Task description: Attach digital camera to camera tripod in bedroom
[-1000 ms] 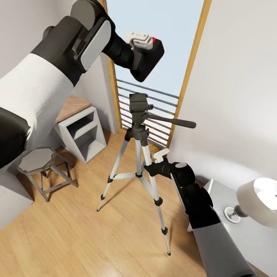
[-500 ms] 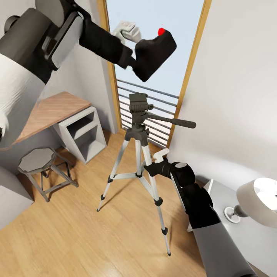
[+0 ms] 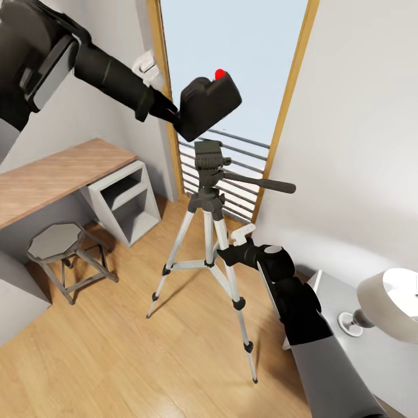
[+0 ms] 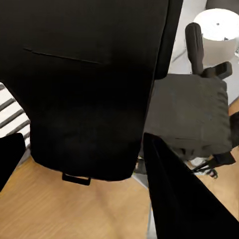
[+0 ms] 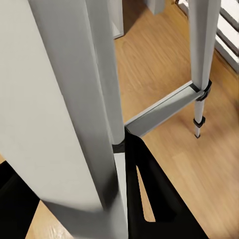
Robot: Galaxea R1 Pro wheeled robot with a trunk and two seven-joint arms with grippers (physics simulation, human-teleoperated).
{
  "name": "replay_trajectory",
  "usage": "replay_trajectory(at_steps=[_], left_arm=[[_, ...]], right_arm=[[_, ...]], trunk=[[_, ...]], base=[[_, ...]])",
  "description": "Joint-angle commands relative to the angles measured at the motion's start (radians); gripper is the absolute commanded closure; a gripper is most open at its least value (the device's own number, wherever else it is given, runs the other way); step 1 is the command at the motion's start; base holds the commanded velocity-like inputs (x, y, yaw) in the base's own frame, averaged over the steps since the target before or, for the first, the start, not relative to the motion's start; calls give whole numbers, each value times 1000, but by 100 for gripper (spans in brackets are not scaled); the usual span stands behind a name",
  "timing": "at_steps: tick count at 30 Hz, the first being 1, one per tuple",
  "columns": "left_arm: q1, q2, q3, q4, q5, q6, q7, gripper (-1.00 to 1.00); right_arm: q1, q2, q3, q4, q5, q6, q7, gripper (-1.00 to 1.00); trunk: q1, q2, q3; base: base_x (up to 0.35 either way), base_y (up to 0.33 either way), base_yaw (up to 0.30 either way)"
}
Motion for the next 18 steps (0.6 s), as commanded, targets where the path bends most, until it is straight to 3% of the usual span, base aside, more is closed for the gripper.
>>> replay_trajectory(at_steps=[1,2,4,11,16,18], left_arm=[[-2,1,-19,-6,-8,11,-2,100],[-2,-4,-97,-74,-127,28,-14,100],[-2,-5,-103,-75,-136,28,-15,100],[-2,-8,-115,-107,-225,57,-17,100],[-2,-9,-113,-186,-325,148,-17,100],[-2,-8,-112,-208,-349,172,-17,100]], right_arm=[[-1,1,-1,-1,40,-7,7,100],[-1,1,-1,-1,40,-10,7,100],[-1,1,-1,-1,40,-10,7,100],[-1,1,-2,-1,40,-10,5,100],[-1,1,-2,-1,40,-10,5,100],[-1,1,-2,-1,40,-10,5,100]], trunk=[[1,-2,-2],[1,-2,-2],[1,-2,-2],[1,-2,-2],[1,-2,-2],[1,-2,-2]], base=[[0,0,0],[0,0,0],[0,0,0],[0,0,0],[0,0,0],[0,0,0]])
